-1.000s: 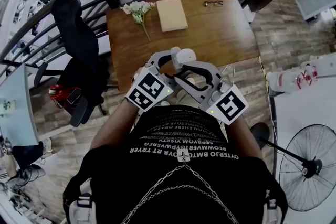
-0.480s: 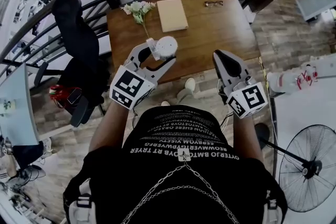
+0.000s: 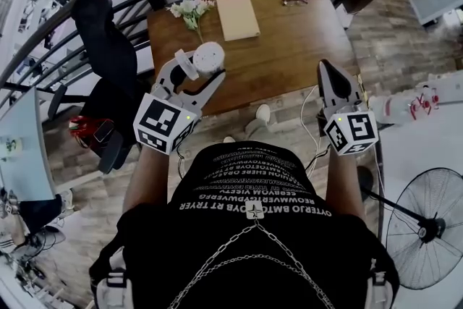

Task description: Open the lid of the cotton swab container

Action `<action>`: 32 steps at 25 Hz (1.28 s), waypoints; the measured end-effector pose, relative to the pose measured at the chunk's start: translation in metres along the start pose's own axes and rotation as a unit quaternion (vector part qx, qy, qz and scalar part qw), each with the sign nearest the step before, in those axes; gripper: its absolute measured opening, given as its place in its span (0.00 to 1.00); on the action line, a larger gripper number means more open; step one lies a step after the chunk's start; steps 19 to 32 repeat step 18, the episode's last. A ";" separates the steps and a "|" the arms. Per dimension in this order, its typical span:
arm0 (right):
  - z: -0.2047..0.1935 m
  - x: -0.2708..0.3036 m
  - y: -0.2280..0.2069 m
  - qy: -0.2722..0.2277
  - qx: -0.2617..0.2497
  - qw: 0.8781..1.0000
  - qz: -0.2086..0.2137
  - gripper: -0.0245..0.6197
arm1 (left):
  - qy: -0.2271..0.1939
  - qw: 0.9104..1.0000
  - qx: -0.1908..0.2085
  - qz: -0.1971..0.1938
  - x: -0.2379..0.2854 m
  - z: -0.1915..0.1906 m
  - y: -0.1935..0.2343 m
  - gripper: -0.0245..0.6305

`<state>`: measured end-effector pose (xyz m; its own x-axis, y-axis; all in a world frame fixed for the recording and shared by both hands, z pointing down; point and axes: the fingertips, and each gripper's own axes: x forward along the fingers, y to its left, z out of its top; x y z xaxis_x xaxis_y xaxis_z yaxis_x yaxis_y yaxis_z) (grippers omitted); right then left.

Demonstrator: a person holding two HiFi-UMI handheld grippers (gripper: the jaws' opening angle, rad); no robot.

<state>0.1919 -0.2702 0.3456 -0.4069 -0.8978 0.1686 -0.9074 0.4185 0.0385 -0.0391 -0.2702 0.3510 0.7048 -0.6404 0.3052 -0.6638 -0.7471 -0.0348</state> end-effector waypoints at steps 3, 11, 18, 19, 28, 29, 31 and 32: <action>0.002 0.003 0.006 -0.003 -0.001 1.000 0.009 0.06 | -0.005 1.000 -0.004 0.001 -0.001 0.000 -0.001 0.43; 0.006 0.003 0.015 -0.001 -0.005 1.000 0.018 0.06 | -0.003 1.000 -0.003 -0.014 0.004 -0.002 -0.010 0.43; 0.002 0.005 0.022 0.006 -0.004 1.000 0.030 0.06 | 0.002 1.000 -0.003 -0.018 0.010 -0.004 -0.016 0.43; 0.002 0.005 0.022 0.006 -0.004 1.000 0.030 0.06 | 0.002 1.000 -0.003 -0.018 0.010 -0.004 -0.016 0.43; 0.002 0.005 0.022 0.006 -0.004 1.000 0.030 0.06 | 0.002 1.000 -0.003 -0.018 0.010 -0.004 -0.016 0.43; 0.002 0.005 0.022 0.006 -0.004 1.000 0.030 0.06 | 0.002 1.000 -0.003 -0.018 0.010 -0.004 -0.016 0.43; 0.002 0.005 0.022 0.006 -0.004 1.000 0.030 0.06 | 0.002 1.000 -0.003 -0.018 0.010 -0.004 -0.016 0.43; 0.002 0.005 0.022 0.006 -0.004 1.000 0.030 0.06 | 0.002 1.000 -0.003 -0.018 0.010 -0.004 -0.016 0.43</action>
